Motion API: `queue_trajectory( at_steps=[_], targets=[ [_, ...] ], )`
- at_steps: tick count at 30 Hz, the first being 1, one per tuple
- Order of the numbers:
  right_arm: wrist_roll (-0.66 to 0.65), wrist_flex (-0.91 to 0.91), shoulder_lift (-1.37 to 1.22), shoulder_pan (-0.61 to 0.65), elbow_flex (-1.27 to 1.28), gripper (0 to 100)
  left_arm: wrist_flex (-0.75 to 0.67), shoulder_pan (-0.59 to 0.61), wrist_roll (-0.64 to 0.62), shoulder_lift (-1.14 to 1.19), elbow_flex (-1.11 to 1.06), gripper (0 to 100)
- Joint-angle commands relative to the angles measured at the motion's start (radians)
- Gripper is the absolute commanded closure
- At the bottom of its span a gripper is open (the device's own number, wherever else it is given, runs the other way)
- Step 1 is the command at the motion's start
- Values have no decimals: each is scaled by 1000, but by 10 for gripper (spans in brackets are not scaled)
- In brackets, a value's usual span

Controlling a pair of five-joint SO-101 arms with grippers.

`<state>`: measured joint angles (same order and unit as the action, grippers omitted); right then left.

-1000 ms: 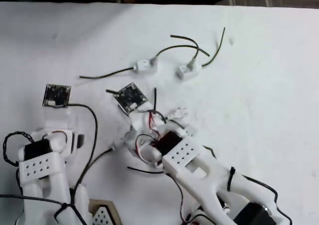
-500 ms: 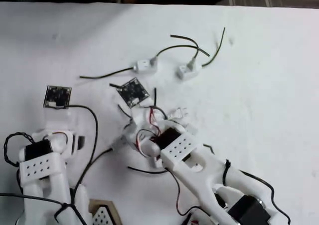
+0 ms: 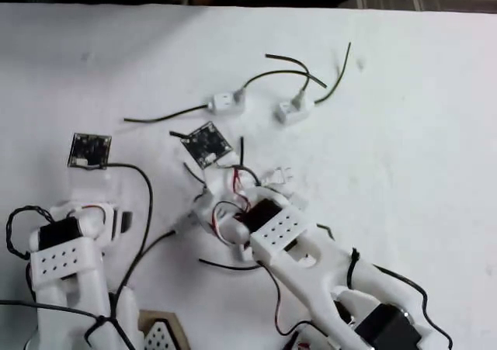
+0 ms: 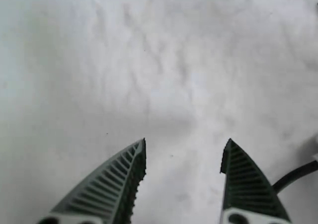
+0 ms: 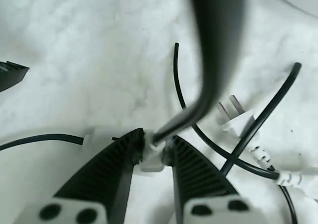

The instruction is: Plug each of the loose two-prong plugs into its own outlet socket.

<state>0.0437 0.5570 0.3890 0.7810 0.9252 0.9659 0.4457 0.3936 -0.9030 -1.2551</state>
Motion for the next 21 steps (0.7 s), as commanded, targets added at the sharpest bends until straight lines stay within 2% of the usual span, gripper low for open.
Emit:
queue_trajectory(
  at_steps=[1, 11, 21],
  targets=[
    [-11, 33, 5, 31, -18, 981, -17, 5, 9, -21, 6, 749],
    [-5, 31, 2, 38, -18, 981, -17, 5, 9, -21, 6, 750],
    [110, 54, -170, 41, -104, 981, -17, 5, 11, -21, 5, 751]
  ],
)
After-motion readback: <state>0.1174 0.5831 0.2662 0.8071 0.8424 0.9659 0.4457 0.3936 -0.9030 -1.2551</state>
